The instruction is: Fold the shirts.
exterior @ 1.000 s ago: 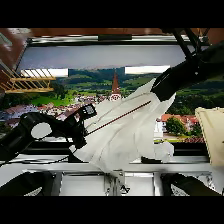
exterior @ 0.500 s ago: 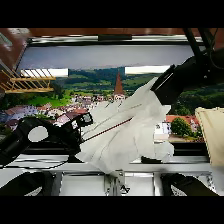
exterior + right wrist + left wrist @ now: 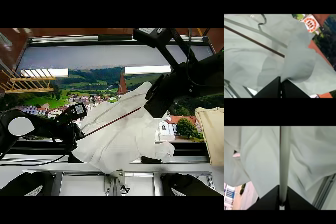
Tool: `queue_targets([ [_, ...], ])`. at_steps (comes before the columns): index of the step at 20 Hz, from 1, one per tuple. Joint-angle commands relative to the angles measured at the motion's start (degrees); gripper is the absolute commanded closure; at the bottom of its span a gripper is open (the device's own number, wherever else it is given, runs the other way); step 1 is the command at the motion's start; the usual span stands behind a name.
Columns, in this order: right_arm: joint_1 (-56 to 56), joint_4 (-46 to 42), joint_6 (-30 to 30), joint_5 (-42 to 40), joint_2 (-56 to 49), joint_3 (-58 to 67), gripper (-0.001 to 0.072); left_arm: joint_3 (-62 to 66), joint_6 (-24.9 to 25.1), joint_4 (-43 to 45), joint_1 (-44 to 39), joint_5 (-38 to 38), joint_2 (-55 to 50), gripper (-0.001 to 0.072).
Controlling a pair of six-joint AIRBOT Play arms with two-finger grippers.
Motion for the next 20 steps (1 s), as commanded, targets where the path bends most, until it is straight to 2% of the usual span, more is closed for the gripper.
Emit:
queue_targets([
  [1,0.92,-8.33,0.22,-0.13,0.02,0.00,0.0646,0.87,1.27,-1.09,0.24,-4.55,1.42,0.0667],
  [6,0.96,-6.27,0.24,-2.99,0.02,0.00,0.0646,-1.73,3.45,-0.70,-1.92,-3.30,1.66,0.0667],
  [9,0.98,-1.33,0.46,-5.79,0.00,0.00,0.0646,-2.49,3.56,-0.72,-4.61,1.16,-0.68,0.0667],
  [13,0.98,3.96,3.50,-1.27,0.02,0.00,0.0646,-2.49,2.01,-0.96,-3.34,12.81,-2.95,0.0667],
  [15,0.98,4.46,4.90,1.75,0.02,0.00,0.0646,-2.49,1.90,-1.86,-1.42,13.79,-3.28,0.0667],
  [20,0.98,12.02,9.79,2.60,-1.62,-0.07,0.0647,-2.49,2.99,-4.20,0.48,13.77,-3.34,0.0667],
])
